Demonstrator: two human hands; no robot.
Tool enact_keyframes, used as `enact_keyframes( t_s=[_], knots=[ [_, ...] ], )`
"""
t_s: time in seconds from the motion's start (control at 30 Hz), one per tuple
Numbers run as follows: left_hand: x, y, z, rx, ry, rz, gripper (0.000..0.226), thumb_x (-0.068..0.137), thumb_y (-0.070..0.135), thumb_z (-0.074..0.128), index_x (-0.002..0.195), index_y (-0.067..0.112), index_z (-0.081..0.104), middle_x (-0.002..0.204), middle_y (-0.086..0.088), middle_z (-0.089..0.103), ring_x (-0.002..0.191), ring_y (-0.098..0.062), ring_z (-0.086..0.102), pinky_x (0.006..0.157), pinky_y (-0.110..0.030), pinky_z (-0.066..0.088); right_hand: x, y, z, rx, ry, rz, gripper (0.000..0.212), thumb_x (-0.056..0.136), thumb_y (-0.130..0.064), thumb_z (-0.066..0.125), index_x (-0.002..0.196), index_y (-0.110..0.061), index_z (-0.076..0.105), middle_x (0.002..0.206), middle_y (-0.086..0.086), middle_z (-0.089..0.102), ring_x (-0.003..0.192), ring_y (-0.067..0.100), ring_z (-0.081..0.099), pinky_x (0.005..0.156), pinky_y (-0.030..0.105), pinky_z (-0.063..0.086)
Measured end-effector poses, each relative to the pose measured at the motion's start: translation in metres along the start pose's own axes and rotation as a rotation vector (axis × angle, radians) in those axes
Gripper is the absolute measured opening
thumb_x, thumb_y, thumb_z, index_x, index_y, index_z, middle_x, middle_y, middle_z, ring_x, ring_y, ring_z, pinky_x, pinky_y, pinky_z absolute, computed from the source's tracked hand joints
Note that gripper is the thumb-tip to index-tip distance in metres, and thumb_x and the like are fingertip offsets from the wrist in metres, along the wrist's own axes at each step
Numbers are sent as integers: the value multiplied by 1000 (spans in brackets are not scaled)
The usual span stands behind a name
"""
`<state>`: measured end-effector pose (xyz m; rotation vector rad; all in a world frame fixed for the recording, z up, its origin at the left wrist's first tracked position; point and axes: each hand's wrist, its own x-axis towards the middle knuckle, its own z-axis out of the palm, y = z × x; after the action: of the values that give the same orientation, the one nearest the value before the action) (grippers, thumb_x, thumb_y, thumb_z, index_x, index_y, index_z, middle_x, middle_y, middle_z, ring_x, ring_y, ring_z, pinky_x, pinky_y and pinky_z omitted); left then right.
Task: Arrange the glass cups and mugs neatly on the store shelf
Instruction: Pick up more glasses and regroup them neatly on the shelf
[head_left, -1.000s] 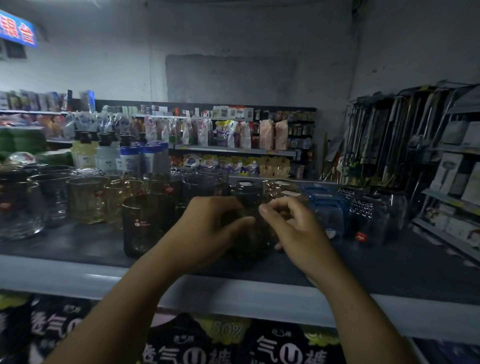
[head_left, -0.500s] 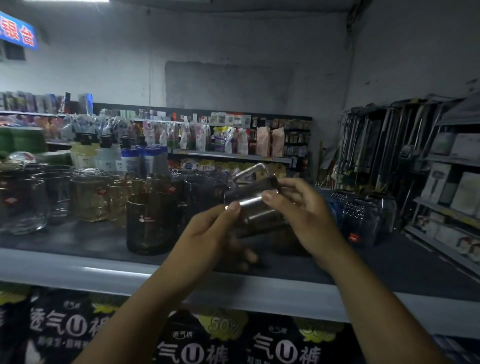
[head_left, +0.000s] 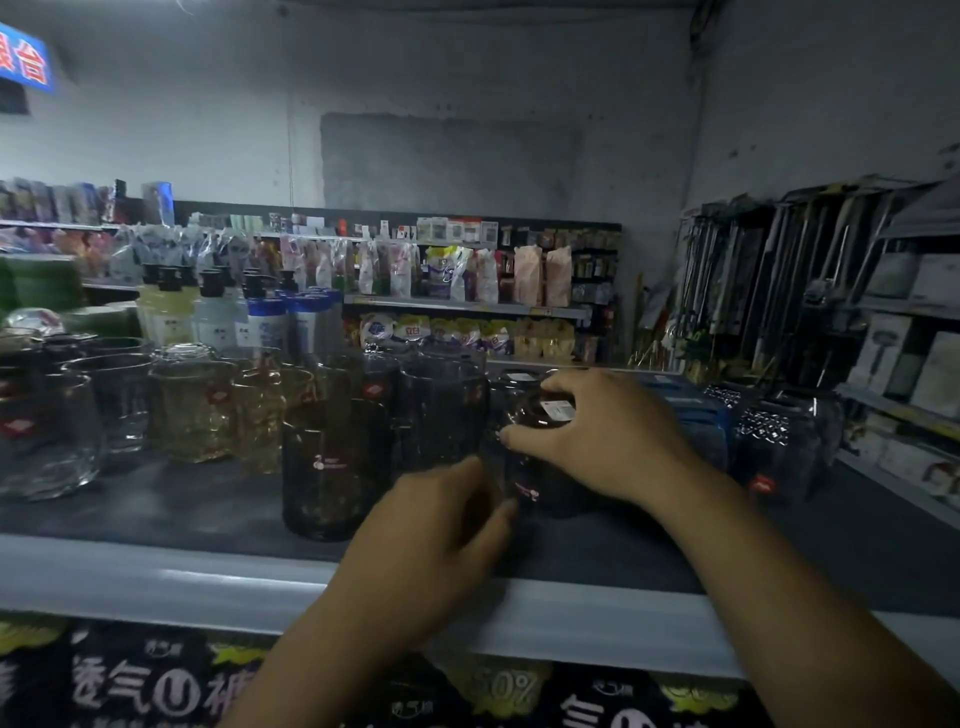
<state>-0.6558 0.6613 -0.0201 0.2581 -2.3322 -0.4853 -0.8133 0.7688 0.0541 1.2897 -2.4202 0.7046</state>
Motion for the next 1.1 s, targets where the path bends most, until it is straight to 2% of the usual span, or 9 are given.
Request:
enact_keyframes(
  t_s=[0.1,0.27,0.43,0.57,0.67,0.83,0.93,1.0,1.1],
  knots=[
    [-6,-2,0,73,-16,31,25,89,57,49,85,33,50,80,15,57,73,-1,56,66,-30,50,8,-7,7,-32,-22,36,71,67,-83,64,116,-32,68,116,-8,69,97,16,63,85,40,56],
    [-6,2,6,182,26,70,30,80,58,28,85,30,40,88,10,54,81,-11,57,69,-35,47,9,-14,16,-41,12,32,75,67,-88,61,120,-35,64,119,-9,66,101,15,62,85,37,55],
    [-5,3,8,254,83,109,19,82,49,48,79,31,46,74,12,56,62,-10,59,47,-30,44,6,-17,28,56,80,49,65,72,-82,64,118,-37,60,113,-12,57,94,7,47,76,31,44],
    [-5,2,8,293,102,96,17,79,48,50,77,31,50,70,13,56,59,-9,59,45,-27,41,3,-8,36,94,114,39,79,67,-88,60,127,-38,53,126,-14,51,110,10,53,87,33,49],
    [-6,2,8,309,98,78,17,77,49,50,76,32,50,70,14,57,59,-8,59,45,-25,39,-4,3,35,219,142,7,83,62,-81,69,130,-39,49,128,-18,47,113,6,54,96,35,52],
    [-7,1,11,339,98,68,17,76,48,52,75,31,48,69,14,56,59,-10,59,45,-20,29,-6,20,35,396,141,6,84,55,-68,81,126,-44,45,120,-21,49,82,1,52,76,28,48],
    [-6,-7,21,336,43,19,17,81,48,56,85,34,48,79,14,56,70,-8,58,54,-11,19,-4,23,38,400,145,39,85,52,-71,81,124,-43,45,118,-21,52,81,6,55,73,29,48],
    [-6,-15,30,349,23,14,19,86,53,53,94,37,45,89,16,54,81,-6,56,58,-15,23,-4,24,38,393,150,46,82,54,-70,82,121,-40,48,115,-19,55,81,7,56,72,28,48],
    [-5,-20,37,362,8,3,21,88,56,50,100,41,43,96,18,53,88,-2,54,63,-19,26,-6,23,35,375,150,36,66,60,-62,87,113,-35,57,93,-14,58,75,5,54,66,22,41]
  ],
)
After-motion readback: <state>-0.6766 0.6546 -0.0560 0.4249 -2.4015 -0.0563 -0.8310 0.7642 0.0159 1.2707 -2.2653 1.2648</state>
